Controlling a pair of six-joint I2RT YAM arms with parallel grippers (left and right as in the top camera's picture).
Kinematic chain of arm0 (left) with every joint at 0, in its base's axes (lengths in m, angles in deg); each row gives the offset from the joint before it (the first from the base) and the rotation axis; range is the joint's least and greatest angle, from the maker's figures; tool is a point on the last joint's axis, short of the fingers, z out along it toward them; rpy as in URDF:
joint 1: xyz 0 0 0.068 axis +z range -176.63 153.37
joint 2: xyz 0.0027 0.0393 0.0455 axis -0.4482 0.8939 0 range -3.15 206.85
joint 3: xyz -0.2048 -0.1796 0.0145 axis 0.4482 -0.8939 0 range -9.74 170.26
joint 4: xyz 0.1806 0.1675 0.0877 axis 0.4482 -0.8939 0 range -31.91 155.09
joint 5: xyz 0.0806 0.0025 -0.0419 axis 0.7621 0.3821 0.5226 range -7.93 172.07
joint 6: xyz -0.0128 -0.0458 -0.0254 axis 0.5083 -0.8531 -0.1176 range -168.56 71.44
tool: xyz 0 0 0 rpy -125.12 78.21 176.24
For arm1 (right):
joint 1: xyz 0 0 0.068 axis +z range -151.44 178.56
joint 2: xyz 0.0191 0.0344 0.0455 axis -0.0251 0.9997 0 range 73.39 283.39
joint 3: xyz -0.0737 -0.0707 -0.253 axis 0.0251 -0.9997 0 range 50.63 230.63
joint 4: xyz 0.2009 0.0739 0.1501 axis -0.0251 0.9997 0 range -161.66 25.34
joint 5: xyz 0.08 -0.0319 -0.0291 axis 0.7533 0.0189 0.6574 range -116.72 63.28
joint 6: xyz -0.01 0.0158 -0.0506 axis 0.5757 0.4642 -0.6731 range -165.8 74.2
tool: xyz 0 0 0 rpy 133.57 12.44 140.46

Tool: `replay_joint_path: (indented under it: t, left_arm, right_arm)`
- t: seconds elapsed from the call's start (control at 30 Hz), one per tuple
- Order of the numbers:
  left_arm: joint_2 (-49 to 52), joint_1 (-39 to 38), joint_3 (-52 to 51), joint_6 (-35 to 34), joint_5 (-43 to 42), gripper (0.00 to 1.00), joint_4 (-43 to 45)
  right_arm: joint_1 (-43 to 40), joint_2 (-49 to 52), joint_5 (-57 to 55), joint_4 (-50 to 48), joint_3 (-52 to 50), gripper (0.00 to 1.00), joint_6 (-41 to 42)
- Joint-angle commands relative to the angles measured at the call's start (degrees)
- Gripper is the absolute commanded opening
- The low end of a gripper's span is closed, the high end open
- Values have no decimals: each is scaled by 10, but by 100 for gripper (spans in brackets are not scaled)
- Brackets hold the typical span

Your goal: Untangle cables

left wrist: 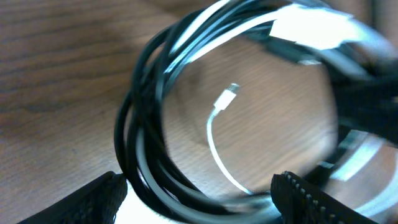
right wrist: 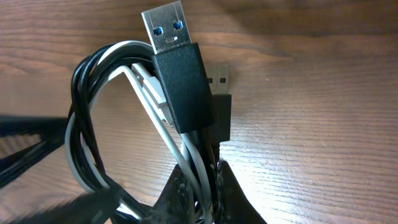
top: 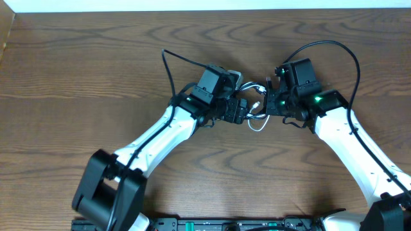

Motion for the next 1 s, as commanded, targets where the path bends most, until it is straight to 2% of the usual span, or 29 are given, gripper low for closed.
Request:
replay_joint_path:
  t: [0.0, 0.17, 0.33, 0.37, 0.5, 0.7, 0.77, 0.83, 0.87, 0.9, 0.93, 0.97]
  left_arm:
    - [31, 0, -8, -5, 26, 79, 12]
    - [58, 0, -8, -16, 25, 79, 34]
    - [60, 0, -7, -18, 24, 43, 37]
    - [60, 0, -7, -18, 24, 38, 37]
    - [60, 1, -7, -18, 24, 37, 37]
    - [60, 1, -7, -18, 20, 13, 40]
    - [60, 1, -7, -21, 16, 11, 40]
    - [60, 1, -7, -20, -6, 12, 45]
    - [60, 1, -7, -20, -13, 26, 47]
    - [60, 1, -7, -20, -20, 47, 50]
    - [60, 1, -7, -20, -30, 60, 54]
    - [60, 1, -7, -20, -40, 68, 57]
  right_arm:
    - [-3, -22, 24, -2, 10, 1, -11]
    - [-3, -26, 27, -2, 10, 1, -18]
    - [-11, -26, 27, 1, 10, 1, -21]
    - [-13, -26, 27, 2, 10, 1, -22]
    - [-22, -26, 27, 7, 10, 1, -22]
    - [-25, -26, 27, 13, 10, 1, -22]
    - [-25, -26, 28, 12, 10, 1, -22]
    - [-25, -26, 30, 12, 10, 1, -22]
    - [-25, -26, 34, 12, 10, 1, -22]
    - [-25, -26, 39, 11, 10, 1, -22]
    - [-25, -26, 40, 10, 10, 1, -22]
    - [-25, -26, 40, 10, 10, 1, -22]
